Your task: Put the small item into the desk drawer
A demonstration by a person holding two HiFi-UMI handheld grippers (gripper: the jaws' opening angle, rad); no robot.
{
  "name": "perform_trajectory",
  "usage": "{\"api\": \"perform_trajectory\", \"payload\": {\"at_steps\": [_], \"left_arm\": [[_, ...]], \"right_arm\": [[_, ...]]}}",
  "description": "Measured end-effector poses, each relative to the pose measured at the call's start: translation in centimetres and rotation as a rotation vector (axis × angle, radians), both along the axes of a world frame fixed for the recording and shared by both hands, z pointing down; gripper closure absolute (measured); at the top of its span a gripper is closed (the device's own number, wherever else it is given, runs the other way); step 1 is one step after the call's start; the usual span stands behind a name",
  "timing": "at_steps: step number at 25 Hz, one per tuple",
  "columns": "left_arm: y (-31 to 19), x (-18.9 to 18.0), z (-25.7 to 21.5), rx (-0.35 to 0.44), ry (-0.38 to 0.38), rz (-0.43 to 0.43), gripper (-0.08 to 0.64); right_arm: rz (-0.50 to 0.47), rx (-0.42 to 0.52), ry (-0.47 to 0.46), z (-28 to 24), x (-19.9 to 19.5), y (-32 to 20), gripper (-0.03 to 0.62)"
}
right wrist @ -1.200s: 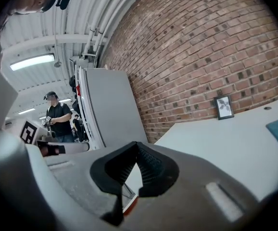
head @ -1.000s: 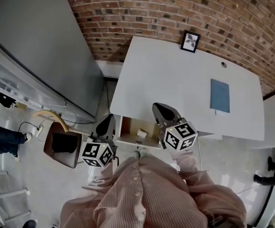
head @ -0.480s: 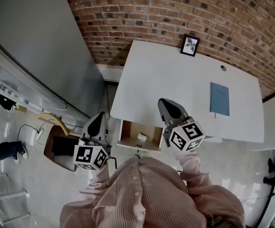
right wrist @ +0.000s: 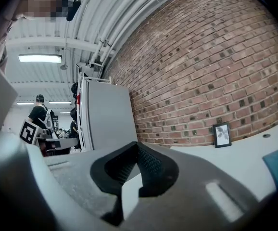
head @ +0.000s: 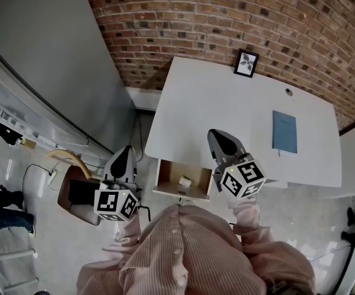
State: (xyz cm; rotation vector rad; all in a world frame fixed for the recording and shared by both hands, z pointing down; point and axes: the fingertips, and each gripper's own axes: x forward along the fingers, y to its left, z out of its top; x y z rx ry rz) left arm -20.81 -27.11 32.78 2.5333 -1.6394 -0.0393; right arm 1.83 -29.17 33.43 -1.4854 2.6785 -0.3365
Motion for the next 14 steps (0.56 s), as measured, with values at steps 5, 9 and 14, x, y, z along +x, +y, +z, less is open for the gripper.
{"api": "perform_trajectory", "payload": {"at_steps": [5, 9, 14], "left_arm": [[-0.22, -0.51, -0.03, -0.005, 0.002, -0.006, 0.56], [-0.21, -0.84, 0.1, -0.007, -0.002, -0.012, 0.56], [-0.32, -1.05, 0.32, -0.001, -0.017, -0.011, 0.56]], "right_arm": [[-0.002, -0.004, 0.011, 0.14, -0.56, -0.18, 0.586], [0.006, -0.008, 0.017, 0.37, -0.61, -0.25, 0.586], [0.02, 0.0, 0.026, 0.48, -0.55, -0.37, 0.588]]}}
